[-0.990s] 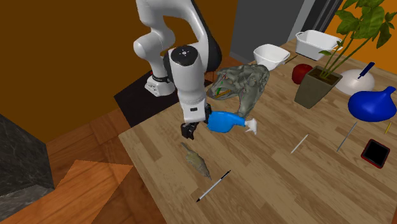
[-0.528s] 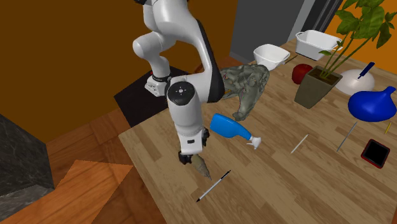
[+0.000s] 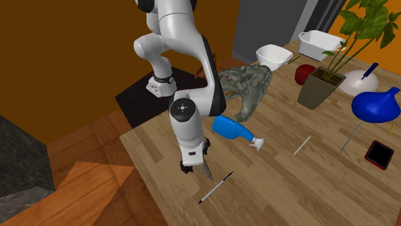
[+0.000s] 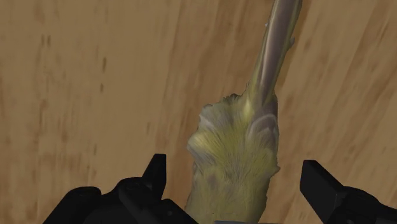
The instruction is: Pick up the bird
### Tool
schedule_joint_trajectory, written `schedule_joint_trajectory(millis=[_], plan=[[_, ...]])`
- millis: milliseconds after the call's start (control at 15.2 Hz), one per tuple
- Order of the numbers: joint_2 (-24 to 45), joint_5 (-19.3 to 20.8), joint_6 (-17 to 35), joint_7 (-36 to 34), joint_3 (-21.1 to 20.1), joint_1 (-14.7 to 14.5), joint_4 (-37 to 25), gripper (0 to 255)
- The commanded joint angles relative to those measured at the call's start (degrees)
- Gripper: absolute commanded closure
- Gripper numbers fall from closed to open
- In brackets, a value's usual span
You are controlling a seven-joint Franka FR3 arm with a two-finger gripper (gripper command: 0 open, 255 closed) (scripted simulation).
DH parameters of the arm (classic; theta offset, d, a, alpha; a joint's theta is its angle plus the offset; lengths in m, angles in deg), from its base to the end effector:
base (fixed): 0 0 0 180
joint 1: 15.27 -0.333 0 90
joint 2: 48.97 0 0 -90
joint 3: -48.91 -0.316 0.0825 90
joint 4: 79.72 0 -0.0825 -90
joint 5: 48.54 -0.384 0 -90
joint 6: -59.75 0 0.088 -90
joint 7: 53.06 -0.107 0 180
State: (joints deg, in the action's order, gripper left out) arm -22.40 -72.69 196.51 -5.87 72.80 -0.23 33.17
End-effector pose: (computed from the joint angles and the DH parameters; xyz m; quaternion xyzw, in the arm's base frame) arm 0.4861 -0.3755 0.2520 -0.9966 0.0619 -0.0412 0.0340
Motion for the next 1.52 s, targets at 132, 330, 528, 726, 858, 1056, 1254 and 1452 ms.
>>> schedule_joint_trajectory(millis=[132,330,528,726,858,1056,1254,1452], plan=[[0.7,-0.5,0.7,0.5,-0.3,0.3,0.0,255],[0.7,-0.5,0.7,0.5,-0.3,0.3,0.0,255],[0.7,-0.5,0.7,0.5,-0.3,0.3,0.0,255],[0.8,-0.5,0.7,0.5,-0.3,0.3,0.0,255],[-0.3,0.2,-0.4,-0.1,0.2,-0.1,-0.1,255],[-1.9,1.4,-1.9,-1.0,0.9,-0.6,-0.2,255],[-3.5,2.6,-3.6,-1.9,1.5,-1.0,-0.5,255],[-5.0,3.7,-5.3,-2.8,2.1,-1.4,-0.9,255]])
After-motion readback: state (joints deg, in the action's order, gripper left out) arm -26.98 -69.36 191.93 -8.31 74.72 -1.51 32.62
